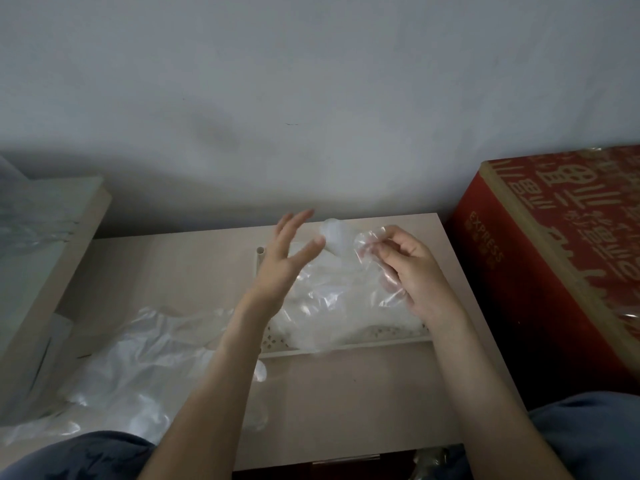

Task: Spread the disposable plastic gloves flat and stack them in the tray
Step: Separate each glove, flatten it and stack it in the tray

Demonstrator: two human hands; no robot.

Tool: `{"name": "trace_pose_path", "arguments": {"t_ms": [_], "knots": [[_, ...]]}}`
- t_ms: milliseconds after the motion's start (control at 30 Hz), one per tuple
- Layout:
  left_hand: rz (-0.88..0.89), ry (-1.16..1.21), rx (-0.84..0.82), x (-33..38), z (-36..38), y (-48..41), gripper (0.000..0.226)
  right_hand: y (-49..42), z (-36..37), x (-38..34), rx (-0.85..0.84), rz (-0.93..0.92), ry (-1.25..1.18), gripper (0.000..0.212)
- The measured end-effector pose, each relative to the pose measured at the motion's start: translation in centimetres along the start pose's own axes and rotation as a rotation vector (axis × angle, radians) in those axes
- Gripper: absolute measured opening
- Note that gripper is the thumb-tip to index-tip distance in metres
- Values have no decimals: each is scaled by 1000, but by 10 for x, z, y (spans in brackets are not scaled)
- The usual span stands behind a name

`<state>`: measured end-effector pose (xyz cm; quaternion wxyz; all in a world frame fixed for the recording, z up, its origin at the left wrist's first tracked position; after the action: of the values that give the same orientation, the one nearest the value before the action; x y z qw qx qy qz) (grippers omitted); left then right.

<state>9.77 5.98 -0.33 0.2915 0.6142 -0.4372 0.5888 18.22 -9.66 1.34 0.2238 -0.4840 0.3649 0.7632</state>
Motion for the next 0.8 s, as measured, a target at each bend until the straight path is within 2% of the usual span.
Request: {"name": "trace_pose_path", "arguments": {"t_ms": [100,167,233,300,467,567,633,800], "knots": [[19,106,-282,22,16,-8,38,6,13,-13,-117,-3,109,24],[-5,117,-398,30,23,-11,34,6,12,-12,-163,28,115,29],[-17,87,-477,35,31,-13,17,7,13,-9,-207,68,71,33],[-30,44,-516,38,37,-15,3,6,13,-7,-220,80,32,29],[-70,-49,-468,36,13,-19,21,-6,-19,2,46,118,58,13],[-124,9,-410,26,-6,-19,13,-17,-39,11,181,117,80,13],[-151,10,-362,20,-13,-19,11,-25,-47,18,211,102,47,13],[-161,-66,-123,-3,-31,-25,9,-39,-64,55,342,171,4,11]]}}
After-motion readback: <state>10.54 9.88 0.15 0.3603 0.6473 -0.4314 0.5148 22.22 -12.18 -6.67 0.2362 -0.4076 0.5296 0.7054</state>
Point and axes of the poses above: each hand's wrist, its own y-axis away from the middle knuckle, its own z-axis out of the palm, x = y × z, the point moved 9 cm from there along -y, towards the middle knuckle, and after that the axes turned 14 degrees about z, right-handed, at the moved point
